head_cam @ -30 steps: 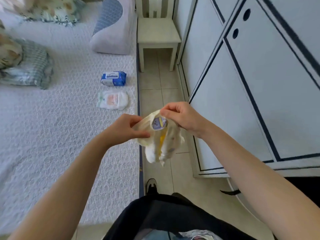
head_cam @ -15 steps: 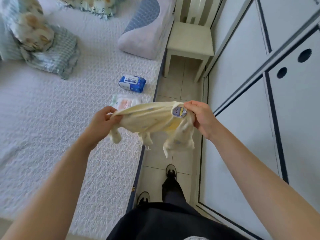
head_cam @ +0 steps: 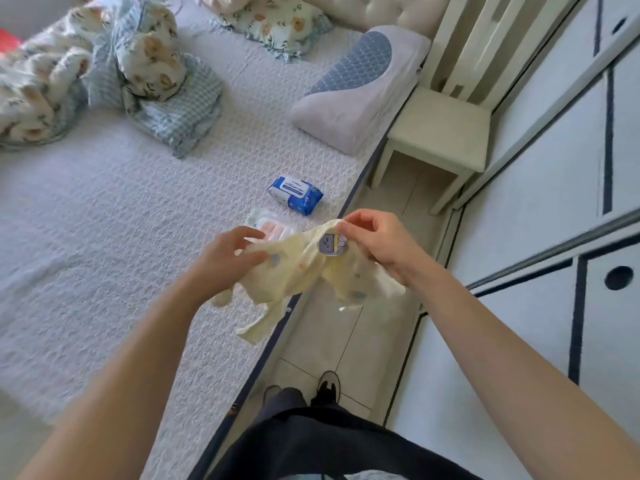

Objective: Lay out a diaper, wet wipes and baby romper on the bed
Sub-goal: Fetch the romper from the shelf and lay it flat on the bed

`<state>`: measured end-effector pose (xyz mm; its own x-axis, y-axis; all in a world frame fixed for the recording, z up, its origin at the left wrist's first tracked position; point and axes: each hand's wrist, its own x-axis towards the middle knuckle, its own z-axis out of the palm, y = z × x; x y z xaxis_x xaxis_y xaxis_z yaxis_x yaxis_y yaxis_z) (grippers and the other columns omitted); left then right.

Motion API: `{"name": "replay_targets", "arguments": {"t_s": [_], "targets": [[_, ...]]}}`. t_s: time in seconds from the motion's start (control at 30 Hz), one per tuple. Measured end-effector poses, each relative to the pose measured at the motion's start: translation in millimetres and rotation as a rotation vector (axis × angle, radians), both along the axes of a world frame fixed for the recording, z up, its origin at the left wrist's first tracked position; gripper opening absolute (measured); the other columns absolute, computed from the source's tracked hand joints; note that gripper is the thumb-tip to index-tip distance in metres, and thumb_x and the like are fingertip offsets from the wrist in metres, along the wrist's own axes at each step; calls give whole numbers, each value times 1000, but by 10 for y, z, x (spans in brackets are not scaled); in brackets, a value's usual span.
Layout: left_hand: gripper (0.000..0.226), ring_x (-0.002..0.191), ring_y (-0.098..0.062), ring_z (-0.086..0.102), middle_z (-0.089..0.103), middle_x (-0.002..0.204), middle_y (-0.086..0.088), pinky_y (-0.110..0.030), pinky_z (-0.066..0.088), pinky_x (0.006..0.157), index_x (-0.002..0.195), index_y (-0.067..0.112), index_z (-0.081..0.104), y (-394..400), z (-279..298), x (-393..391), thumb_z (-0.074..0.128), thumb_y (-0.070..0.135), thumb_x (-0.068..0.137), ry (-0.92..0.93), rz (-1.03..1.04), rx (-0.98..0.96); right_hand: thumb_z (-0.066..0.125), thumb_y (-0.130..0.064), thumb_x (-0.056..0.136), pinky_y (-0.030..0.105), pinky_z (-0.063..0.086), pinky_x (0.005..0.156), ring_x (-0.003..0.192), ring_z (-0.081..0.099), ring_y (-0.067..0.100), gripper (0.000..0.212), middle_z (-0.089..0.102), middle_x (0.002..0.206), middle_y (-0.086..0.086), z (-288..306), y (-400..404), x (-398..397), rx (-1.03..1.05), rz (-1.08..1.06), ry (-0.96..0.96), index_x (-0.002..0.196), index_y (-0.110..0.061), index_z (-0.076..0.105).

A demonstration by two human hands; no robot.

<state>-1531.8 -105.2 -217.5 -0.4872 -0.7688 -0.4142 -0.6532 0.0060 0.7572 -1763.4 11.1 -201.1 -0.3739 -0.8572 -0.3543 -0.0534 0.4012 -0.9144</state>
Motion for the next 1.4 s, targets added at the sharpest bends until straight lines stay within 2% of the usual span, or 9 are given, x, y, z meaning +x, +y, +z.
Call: {"name": "replay_targets", "arguments": {"t_s": [0.13,0.27,0.33,0.47,0.67,0.8,0.9,1.1,1.4], "targets": [[48,81,-8,71,69,107,16,-34,54,83,126,31,58,-70,-6,-18,74,36,80,5,-91,43,71,-23,85,10,44,54,64,60,0,17,69,82,1,46,-323,86,0,263,38,96,-10,72],[63,105,-5,61,63,118,18,-32,51,93,126,42,56,-157,-6,-102,82,44,69,123,-168,46,67,-22,87,21,53,78,87,66,11,21,72,96,-2,102,-647,197,23,558,112,107,-16,71],[53,102,-2,63,68,108,12,-26,49,91,119,35,62,-229,-18,-150,84,35,70,187,-178,63,64,-19,87,14,49,72,78,62,-1,19,70,91,-7,128,-820,247,11,643,175,105,-18,71],[17,65,-8,57,63,74,0,-30,48,65,85,13,68,-440,-1,-184,79,24,77,163,-68,50,67,-12,84,7,42,67,71,57,-8,15,67,83,-15,122,-1208,302,-58,626,353,96,-19,72],[8,75,-15,65,69,78,-4,-31,51,71,87,17,73,-746,2,-4,67,22,84,331,109,285,71,-14,80,5,38,71,77,56,-3,9,68,85,-9,-92,-1764,401,-237,535,535,88,-18,69],[19,80,-25,65,68,85,-14,-40,49,78,92,9,72,-927,-8,154,69,23,80,431,290,296,72,-25,82,10,45,73,83,60,7,21,67,96,-6,-295,-2050,456,-185,424,394,101,-16,67],[6,75,-20,64,67,79,-8,-32,49,72,87,12,73,-1042,61,280,68,15,84,487,389,254,69,-24,86,14,49,74,87,63,10,24,67,99,-1,-477,-2245,473,-50,418,268,107,-13,65],[16,77,-20,63,66,79,-7,-34,49,74,86,14,72,-1230,201,404,70,26,76,536,486,220,54,-33,95,31,50,84,100,62,19,29,69,108,7,-734,-2709,619,159,639,104,109,-10,67],[25,79,-25,65,67,82,-14,-40,50,73,86,7,70,-1361,293,385,69,31,79,534,836,47,33,-58,96,28,36,98,116,53,11,57,60,126,-2,-681,-3307,735,258,1123,-65,123,-17,61]]}}
